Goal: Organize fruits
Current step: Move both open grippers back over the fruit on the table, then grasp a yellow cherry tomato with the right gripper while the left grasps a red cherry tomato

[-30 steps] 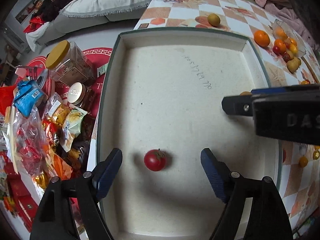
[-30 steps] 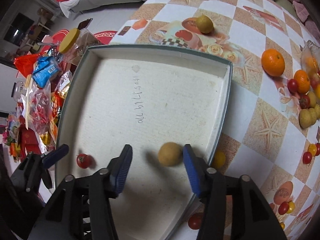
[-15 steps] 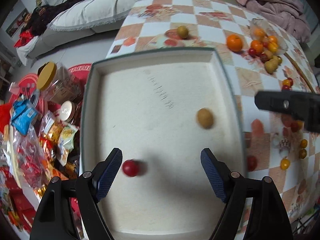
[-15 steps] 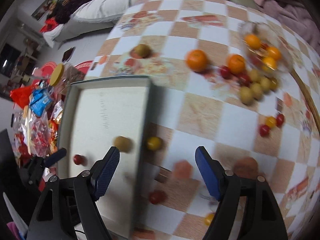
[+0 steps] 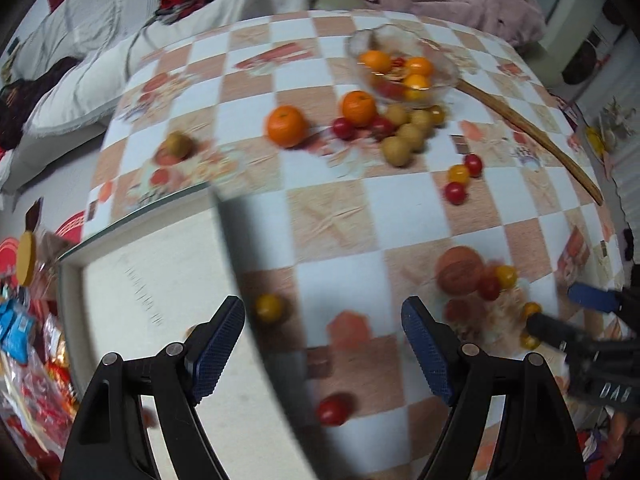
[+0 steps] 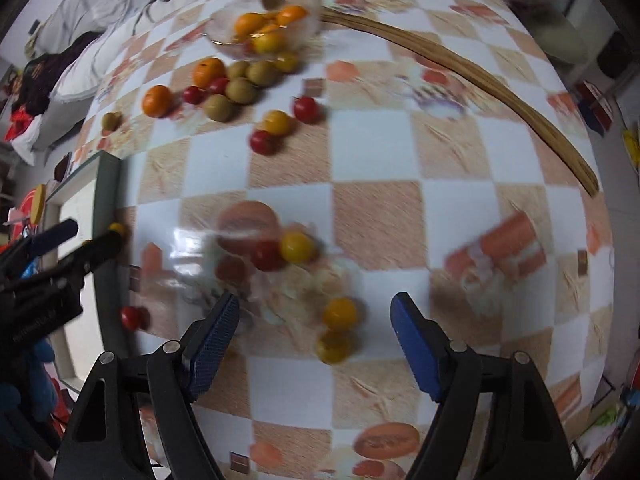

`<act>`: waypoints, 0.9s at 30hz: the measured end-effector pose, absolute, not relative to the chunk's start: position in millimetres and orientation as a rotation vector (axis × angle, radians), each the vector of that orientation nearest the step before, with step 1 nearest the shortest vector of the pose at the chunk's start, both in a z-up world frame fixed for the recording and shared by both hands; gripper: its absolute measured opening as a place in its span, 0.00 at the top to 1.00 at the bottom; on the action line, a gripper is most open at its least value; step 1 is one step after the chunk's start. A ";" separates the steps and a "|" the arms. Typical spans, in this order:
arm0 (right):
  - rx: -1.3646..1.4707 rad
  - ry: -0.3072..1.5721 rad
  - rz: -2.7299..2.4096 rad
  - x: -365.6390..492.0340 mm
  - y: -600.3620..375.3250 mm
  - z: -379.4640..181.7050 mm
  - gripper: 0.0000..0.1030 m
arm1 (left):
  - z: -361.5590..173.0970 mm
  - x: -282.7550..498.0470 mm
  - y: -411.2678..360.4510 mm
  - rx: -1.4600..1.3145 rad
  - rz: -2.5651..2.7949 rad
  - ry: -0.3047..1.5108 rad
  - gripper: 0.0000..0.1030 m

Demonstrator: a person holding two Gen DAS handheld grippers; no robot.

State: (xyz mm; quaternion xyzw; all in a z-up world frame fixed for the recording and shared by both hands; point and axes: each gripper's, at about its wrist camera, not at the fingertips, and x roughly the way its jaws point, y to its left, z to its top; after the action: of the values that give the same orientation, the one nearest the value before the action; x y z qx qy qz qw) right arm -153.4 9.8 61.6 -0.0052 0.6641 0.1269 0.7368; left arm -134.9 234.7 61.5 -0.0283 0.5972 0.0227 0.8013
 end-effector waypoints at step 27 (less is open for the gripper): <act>-0.034 1.481 0.290 -178.7 16.0 24.5 0.37 | 8.5 -43.2 157.2 -0.071 -0.003 1.324 0.21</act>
State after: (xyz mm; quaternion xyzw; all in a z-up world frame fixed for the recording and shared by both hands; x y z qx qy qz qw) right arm -178.7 16.0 24.5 -0.0154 0.6721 0.1316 0.7285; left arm -43.2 157.2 8.5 -0.0328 0.6147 -0.0016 0.7881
